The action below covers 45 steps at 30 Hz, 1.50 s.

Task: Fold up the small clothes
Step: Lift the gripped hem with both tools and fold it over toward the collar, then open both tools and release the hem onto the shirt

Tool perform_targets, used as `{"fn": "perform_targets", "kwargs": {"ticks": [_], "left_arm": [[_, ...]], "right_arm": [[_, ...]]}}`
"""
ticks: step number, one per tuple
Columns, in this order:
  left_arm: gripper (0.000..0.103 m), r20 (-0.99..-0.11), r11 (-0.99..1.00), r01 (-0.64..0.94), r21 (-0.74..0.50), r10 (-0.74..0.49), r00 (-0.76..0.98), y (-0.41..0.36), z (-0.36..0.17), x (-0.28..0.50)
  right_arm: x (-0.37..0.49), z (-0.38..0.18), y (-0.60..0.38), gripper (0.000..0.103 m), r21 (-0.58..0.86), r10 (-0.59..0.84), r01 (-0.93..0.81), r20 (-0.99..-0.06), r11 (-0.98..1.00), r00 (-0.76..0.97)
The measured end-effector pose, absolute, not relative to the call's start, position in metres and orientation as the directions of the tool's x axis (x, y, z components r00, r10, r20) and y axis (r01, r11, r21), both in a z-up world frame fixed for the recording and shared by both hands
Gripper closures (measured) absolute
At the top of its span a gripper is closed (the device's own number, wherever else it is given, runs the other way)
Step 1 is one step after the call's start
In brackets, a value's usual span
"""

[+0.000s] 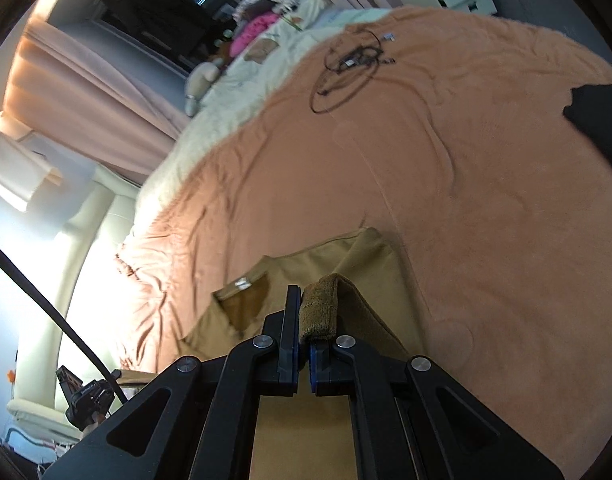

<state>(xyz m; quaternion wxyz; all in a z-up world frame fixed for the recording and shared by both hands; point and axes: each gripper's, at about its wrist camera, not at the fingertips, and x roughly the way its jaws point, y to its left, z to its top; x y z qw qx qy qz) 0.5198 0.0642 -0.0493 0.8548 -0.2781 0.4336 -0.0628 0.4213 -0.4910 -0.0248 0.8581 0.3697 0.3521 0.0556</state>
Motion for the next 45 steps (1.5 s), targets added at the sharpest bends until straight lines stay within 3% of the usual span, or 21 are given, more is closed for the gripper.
{"fn": "perform_targets", "kwargs": {"ticks": [11,13,14,15,16,17,22,31,38,45], "left_arm": [[0.096,-0.825,0.888,-0.194,-0.416,-0.279,0.491,0.047,-0.125,0.598],[0.082,-0.839,0.901,-0.183,-0.393,-0.270,0.474,0.045,-0.131,0.603],[0.075,-0.838,0.902,-0.174,-0.395,-0.276,0.470,0.045,-0.132,0.602],[0.060,-0.835,0.902,-0.167,-0.399,-0.282,0.472,0.045,-0.131,0.601],[0.049,-0.830,0.905,-0.154,-0.397,-0.283,0.480,0.045,-0.128,0.598],[0.047,-0.828,0.911,-0.142,-0.388,-0.276,0.488,0.045,-0.124,0.594],[0.046,-0.844,0.942,-0.069,-0.328,-0.259,0.470,0.037,-0.109,0.576],[0.046,-0.900,0.986,0.048,-0.162,-0.168,0.403,0.016,-0.113,0.548],[0.046,-0.947,0.993,0.114,0.033,-0.006,0.322,-0.005,-0.142,0.549],[0.046,-0.946,0.995,0.094,0.025,-0.007,0.323,-0.002,-0.162,0.582]], "right_arm": [[0.490,-0.056,-0.480,0.102,0.624,0.301,0.288,-0.666,0.727,0.683],[0.496,-0.058,-0.476,0.098,0.626,0.308,0.295,-0.671,0.722,0.674],[0.498,-0.058,-0.477,0.087,0.628,0.309,0.299,-0.672,0.718,0.673],[0.495,-0.057,-0.477,0.076,0.629,0.305,0.298,-0.669,0.718,0.678],[0.493,-0.056,-0.478,0.048,0.630,0.300,0.294,-0.662,0.718,0.687],[0.492,-0.052,-0.479,0.031,0.627,0.287,0.291,-0.655,0.723,0.699],[0.470,-0.038,-0.479,0.031,0.558,0.245,0.262,-0.673,0.788,0.698],[0.448,-0.025,-0.425,0.031,0.239,0.123,0.136,-0.817,0.961,0.564],[0.466,-0.036,-0.408,0.031,0.099,0.037,0.103,-0.875,0.990,0.483],[0.506,-0.053,-0.396,0.031,-0.006,-0.050,0.100,-0.896,0.995,0.441]]}}
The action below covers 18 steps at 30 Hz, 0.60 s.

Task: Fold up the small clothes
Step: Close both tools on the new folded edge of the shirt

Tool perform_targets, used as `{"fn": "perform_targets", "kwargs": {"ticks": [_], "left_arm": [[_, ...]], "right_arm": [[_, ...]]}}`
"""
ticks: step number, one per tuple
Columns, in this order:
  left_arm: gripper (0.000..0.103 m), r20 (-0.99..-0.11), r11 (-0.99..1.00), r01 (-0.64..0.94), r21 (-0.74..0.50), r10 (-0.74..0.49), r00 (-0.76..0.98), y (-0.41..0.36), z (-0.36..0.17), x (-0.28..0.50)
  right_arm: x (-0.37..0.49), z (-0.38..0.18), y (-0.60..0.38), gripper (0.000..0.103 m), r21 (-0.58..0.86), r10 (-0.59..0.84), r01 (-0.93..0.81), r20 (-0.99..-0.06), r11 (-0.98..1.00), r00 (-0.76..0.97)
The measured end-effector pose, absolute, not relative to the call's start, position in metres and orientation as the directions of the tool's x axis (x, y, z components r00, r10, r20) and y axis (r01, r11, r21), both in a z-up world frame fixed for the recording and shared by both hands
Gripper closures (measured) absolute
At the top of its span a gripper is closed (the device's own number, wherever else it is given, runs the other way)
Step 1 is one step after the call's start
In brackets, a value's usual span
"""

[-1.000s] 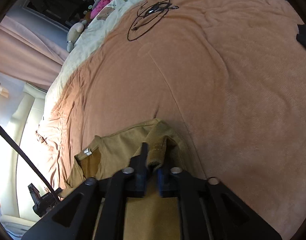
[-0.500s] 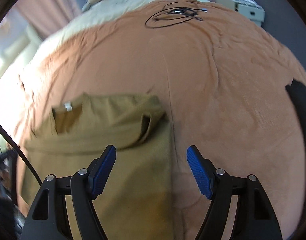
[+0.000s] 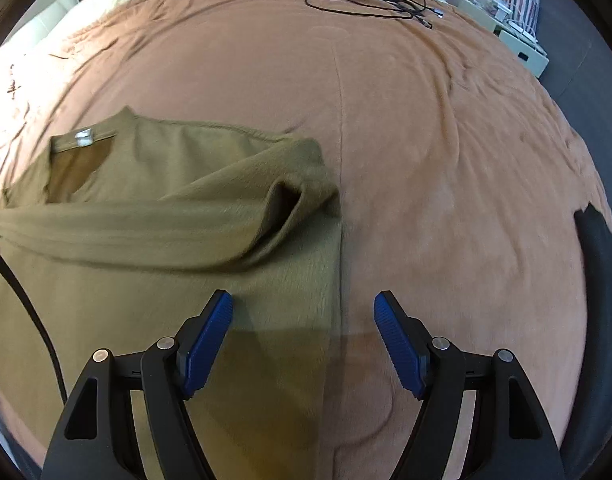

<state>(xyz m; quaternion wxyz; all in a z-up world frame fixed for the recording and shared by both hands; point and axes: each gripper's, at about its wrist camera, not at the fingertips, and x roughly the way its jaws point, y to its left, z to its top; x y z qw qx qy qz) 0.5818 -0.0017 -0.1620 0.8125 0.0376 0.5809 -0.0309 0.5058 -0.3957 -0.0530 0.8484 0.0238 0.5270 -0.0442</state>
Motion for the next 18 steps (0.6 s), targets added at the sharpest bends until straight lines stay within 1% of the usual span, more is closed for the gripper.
{"fn": "perform_targets", "kwargs": {"ticks": [5,10,12,15,18], "left_arm": [[0.046,-0.932,0.997,0.073,0.013,-0.015,0.362,0.001,-0.159,0.614],[0.046,-0.921,0.999,0.032,-0.033,-0.042,0.387,0.007,-0.159,0.640],[0.046,-0.912,0.998,0.017,-0.062,-0.063,0.406,0.011,-0.155,0.645],[0.050,-0.891,0.992,0.020,-0.123,-0.120,0.437,0.020,-0.145,0.644],[0.050,-0.867,0.981,0.028,-0.190,-0.181,0.464,0.029,-0.136,0.639]], "right_arm": [[0.536,-0.058,-0.405,0.031,0.000,-0.072,0.154,-0.884,0.988,0.461],[0.560,-0.063,-0.417,0.031,0.030,-0.072,0.193,-0.864,0.981,0.498],[0.562,-0.063,-0.421,0.033,0.037,-0.077,0.210,-0.856,0.977,0.512],[0.557,-0.059,-0.427,0.038,0.093,-0.037,0.212,-0.841,0.973,0.540],[0.543,-0.050,-0.431,0.043,0.122,-0.005,0.182,-0.818,0.976,0.575]]}}
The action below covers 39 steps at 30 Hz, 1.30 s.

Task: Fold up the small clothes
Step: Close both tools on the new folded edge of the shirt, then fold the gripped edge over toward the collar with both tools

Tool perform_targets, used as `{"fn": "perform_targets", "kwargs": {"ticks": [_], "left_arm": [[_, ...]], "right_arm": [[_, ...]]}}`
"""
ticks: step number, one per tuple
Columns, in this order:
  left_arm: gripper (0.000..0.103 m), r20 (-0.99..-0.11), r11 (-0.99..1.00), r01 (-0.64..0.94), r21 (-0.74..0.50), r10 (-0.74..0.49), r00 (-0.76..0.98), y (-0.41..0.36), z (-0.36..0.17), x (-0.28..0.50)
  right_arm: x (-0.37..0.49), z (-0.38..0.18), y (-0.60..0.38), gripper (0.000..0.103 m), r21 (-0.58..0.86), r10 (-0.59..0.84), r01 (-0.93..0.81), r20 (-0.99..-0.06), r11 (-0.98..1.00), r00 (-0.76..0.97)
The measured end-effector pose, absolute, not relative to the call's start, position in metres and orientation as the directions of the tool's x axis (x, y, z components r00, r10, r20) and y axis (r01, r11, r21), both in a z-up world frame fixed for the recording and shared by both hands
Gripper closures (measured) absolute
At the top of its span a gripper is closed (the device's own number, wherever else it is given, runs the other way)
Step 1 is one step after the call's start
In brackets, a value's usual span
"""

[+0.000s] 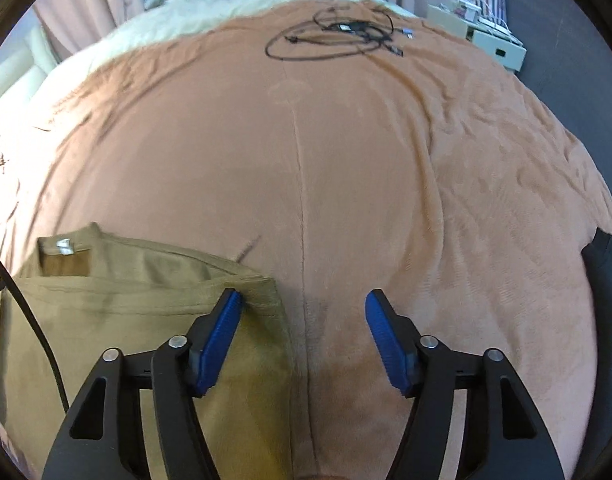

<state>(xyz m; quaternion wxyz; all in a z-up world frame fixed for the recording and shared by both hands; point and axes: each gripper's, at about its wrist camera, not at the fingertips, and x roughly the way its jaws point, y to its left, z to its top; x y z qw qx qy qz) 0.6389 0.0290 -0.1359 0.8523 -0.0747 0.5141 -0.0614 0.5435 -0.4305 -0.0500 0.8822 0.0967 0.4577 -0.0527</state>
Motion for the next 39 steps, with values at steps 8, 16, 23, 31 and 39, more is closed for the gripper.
{"fn": "perform_targets", "kwargs": {"ticks": [8,16,23,31,39], "left_arm": [[0.069,-0.872,0.976,0.063,-0.210,-0.216,0.439,0.022,-0.150,0.645],[0.094,-0.851,0.976,0.099,-0.192,-0.216,0.478,0.014,-0.137,0.637],[0.096,-0.818,0.980,0.105,-0.168,-0.198,0.540,0.013,-0.111,0.621],[0.097,-0.758,0.984,0.106,-0.143,-0.178,0.628,0.011,-0.062,0.601],[0.097,-0.728,0.987,0.069,-0.144,-0.153,0.668,0.010,-0.036,0.621]], "right_arm": [[0.519,-0.047,-0.437,0.058,0.112,0.040,0.087,-0.808,0.990,0.587],[0.537,-0.050,-0.427,0.077,0.049,0.011,0.050,-0.812,0.998,0.584],[0.531,-0.042,-0.407,0.101,0.001,-0.014,0.024,-0.792,1.000,0.611],[0.497,0.000,-0.413,0.102,0.042,-0.014,0.064,-0.721,0.997,0.693],[0.490,0.028,-0.418,0.102,0.044,-0.036,0.089,-0.677,0.995,0.735]]}}
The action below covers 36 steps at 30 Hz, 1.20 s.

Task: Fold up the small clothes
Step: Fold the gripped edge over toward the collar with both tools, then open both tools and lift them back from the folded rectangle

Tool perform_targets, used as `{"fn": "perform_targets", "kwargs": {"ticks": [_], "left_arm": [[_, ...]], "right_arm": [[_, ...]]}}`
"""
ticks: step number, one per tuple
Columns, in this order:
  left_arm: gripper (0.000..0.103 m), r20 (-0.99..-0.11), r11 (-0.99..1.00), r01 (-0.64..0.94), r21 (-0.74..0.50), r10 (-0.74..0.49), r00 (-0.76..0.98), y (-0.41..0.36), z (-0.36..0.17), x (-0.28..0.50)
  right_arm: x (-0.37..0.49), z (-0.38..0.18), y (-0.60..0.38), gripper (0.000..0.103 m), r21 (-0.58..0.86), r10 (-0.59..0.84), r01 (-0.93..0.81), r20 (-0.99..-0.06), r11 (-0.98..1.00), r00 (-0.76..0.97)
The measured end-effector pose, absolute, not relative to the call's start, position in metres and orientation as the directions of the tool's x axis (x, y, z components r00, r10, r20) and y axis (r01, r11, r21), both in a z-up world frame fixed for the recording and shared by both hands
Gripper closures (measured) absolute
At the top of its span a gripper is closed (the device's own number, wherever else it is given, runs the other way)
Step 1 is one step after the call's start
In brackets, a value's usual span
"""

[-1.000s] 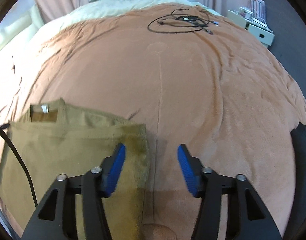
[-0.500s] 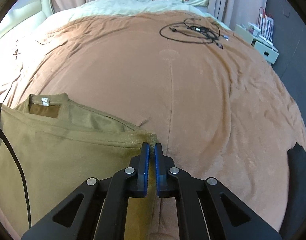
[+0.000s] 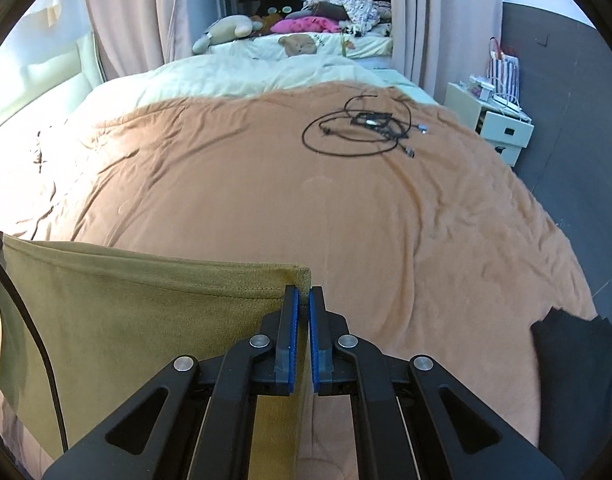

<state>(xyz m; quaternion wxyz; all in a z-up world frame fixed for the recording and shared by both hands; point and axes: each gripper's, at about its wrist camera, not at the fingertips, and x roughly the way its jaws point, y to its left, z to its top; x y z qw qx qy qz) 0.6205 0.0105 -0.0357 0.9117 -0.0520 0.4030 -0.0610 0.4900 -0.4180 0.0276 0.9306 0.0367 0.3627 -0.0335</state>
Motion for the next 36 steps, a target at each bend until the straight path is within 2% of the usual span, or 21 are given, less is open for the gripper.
{"fn": "perform_targets", "kwargs": {"ticks": [6,19,21,22,23,24,25,27,36], "left_arm": [[0.097,-0.756,0.991,0.047,-0.128,-0.128,0.642,0.007,-0.058,0.651],[0.095,-0.854,0.992,0.029,-0.120,-0.118,0.507,0.000,-0.145,0.693],[0.093,-0.856,0.990,0.024,-0.136,-0.130,0.501,0.002,-0.146,0.691],[0.089,-0.855,0.990,0.024,-0.142,-0.135,0.501,0.003,-0.144,0.689],[0.085,-0.854,0.989,0.024,-0.145,-0.137,0.502,0.004,-0.142,0.686],[0.077,-0.852,0.989,0.025,-0.146,-0.138,0.504,0.005,-0.139,0.681],[0.069,-0.849,0.989,0.025,-0.145,-0.138,0.510,0.006,-0.135,0.676],[0.066,-0.841,0.990,0.028,-0.142,-0.135,0.524,0.006,-0.127,0.667],[0.066,-0.834,0.984,0.077,-0.158,-0.175,0.523,-0.005,-0.102,0.599]], "right_arm": [[0.517,0.015,-0.417,0.102,0.030,-0.050,0.100,-0.702,0.995,0.710],[0.598,-0.040,-0.423,0.099,0.025,-0.072,0.150,-0.793,0.988,0.604],[0.604,-0.045,-0.426,0.093,0.021,-0.083,0.170,-0.810,0.985,0.581],[0.603,-0.043,-0.426,0.076,0.015,-0.094,0.179,-0.807,0.984,0.584],[0.603,-0.040,-0.427,0.046,0.017,-0.094,0.179,-0.800,0.984,0.592],[0.602,-0.036,-0.428,0.035,0.023,-0.090,0.177,-0.794,0.984,0.601],[0.598,-0.032,-0.427,0.033,0.030,-0.084,0.173,-0.784,0.984,0.615],[0.587,-0.024,-0.424,0.033,0.040,-0.072,0.161,-0.773,0.986,0.631],[0.515,-0.016,-0.401,0.033,0.054,-0.013,0.088,-0.780,0.995,0.625]]}}
